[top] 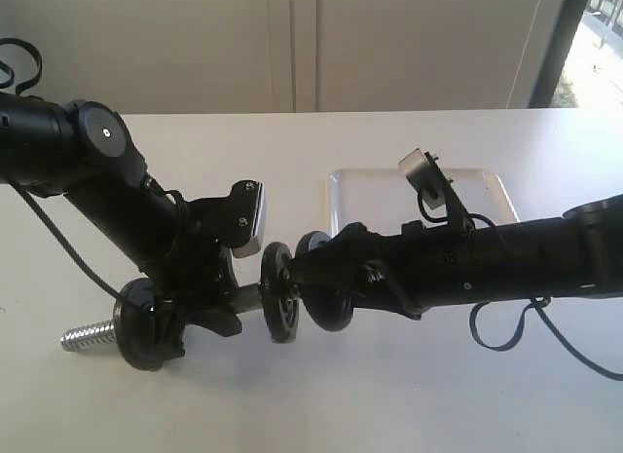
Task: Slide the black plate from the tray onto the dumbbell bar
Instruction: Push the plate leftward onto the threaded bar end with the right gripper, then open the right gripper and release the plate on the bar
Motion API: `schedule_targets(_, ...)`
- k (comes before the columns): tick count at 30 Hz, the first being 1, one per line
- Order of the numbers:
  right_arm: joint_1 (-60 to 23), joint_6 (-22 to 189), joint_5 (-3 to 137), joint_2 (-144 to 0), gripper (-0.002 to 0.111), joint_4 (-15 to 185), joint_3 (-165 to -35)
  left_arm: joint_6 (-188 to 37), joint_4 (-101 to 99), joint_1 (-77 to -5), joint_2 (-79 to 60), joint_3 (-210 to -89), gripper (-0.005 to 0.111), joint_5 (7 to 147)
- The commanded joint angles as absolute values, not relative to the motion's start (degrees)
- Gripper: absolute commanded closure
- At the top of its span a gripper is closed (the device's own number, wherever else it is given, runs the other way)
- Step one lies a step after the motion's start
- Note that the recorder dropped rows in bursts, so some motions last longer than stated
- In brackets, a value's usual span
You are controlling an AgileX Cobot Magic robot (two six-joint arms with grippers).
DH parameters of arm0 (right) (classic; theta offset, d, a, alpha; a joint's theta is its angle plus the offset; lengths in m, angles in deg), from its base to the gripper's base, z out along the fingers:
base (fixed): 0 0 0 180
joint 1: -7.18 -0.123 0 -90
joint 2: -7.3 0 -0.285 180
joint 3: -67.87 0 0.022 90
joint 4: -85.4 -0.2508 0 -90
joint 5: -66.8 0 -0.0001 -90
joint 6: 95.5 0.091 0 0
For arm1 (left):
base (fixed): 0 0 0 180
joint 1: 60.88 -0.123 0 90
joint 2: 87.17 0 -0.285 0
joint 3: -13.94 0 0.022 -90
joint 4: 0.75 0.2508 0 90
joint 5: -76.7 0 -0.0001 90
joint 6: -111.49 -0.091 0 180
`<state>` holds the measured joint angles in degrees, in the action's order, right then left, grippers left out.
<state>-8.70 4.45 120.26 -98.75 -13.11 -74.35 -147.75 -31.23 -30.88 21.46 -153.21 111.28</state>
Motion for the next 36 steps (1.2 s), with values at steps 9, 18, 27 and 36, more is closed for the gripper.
schedule_targets(9, -13.1, 3.7, 123.1, -102.9, 0.084, -14.5, -77.8, -147.3, -38.0, -30.5, 18.3, -154.6, 0.107, 112.3)
schedule_targets(18, -13.1, 3.7, 122.9, -102.9, 0.004, -14.5, -78.2, -147.3, -38.0, -30.5, 18.3, -154.6, 0.107, 112.3)
schedule_targets(27, -12.8, 3.7, 123.3, -102.9, 0.004, -14.5, -78.2, -147.3, -38.0, -30.5, 18.3, -154.6, 0.107, 112.3)
schedule_targets(36, -12.8, 3.7, 123.2, -102.9, 0.003, -14.5, -78.3, -147.3, -38.0, -30.5, 18.3, -154.6, 0.107, 112.3)
